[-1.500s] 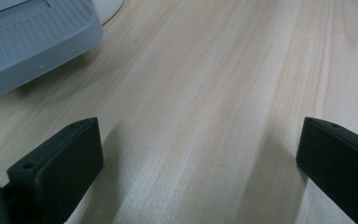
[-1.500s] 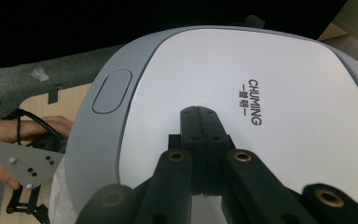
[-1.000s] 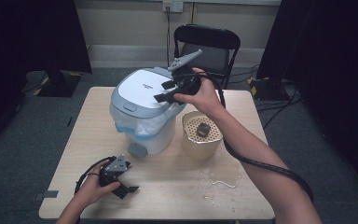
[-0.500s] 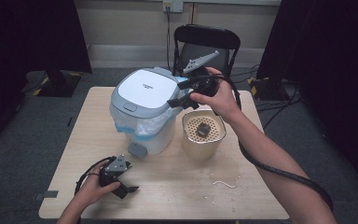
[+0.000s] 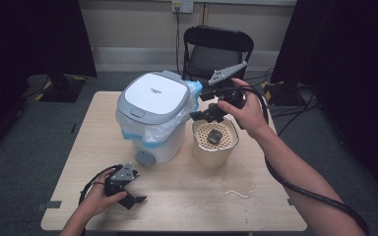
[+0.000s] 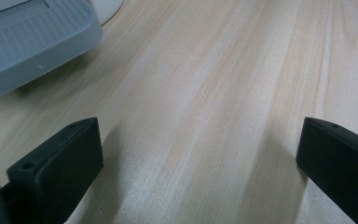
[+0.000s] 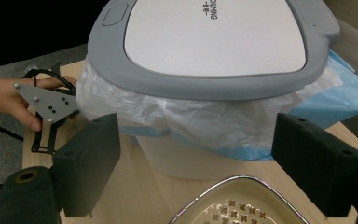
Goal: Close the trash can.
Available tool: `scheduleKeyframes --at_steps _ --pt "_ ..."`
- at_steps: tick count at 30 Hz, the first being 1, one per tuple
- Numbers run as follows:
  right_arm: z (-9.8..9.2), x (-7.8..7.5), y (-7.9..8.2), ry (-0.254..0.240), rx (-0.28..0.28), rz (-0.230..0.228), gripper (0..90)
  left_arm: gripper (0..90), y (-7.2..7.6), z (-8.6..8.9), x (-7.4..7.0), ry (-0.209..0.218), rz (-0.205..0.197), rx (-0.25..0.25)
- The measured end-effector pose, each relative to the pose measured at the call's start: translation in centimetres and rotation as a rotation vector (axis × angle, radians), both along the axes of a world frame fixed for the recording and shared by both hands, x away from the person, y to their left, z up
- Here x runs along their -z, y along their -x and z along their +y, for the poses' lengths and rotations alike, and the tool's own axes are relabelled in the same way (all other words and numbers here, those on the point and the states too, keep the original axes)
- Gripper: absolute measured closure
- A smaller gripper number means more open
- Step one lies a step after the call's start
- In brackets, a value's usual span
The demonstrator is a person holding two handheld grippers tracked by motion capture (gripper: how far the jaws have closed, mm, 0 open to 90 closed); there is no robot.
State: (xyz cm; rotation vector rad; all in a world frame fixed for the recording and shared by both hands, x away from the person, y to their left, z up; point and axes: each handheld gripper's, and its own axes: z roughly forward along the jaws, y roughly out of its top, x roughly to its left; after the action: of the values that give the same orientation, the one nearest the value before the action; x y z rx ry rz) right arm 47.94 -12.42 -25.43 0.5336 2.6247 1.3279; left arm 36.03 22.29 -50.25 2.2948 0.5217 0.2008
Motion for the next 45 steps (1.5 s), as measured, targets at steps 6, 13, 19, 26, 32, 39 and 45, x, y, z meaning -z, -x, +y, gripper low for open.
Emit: scheduleKeyframes --at_steps 6,13,19,26,32,39,45 --pt "-0.5 0.7 0.5 0.009 -0.002 0.004 14.9 0.0 0.0 0.0 0.0 0.0 0.0 0.003" --pt "-0.9 1.3 1.2 0.0 -0.007 0.018 14.9 0.0 0.0 -0.1 0.1 0.009 -0.003 0.003" --pt "-1.3 1.9 1.8 0.011 -0.006 0.016 15.0 0.0 0.0 -0.1 0.1 0.009 -0.004 0.003" --pt "-1.9 2.8 2.1 0.005 -0.014 0.024 15.0 0.0 -0.1 -0.1 0.1 0.009 -0.005 0.003" --pt "-2.7 3.6 2.6 0.003 -0.009 0.024 15.0 0.0 -0.1 -0.1 0.1 0.008 -0.004 0.003" --pt "-4.0 4.7 3.4 0.002 -0.005 0.035 15.1 0.0 -0.1 0.0 0.1 0.005 -0.003 0.005" --pt "-5.3 5.6 3.9 0.003 -0.007 0.042 15.0 0.0 0.0 -0.1 0.1 0.01 -0.001 0.002"
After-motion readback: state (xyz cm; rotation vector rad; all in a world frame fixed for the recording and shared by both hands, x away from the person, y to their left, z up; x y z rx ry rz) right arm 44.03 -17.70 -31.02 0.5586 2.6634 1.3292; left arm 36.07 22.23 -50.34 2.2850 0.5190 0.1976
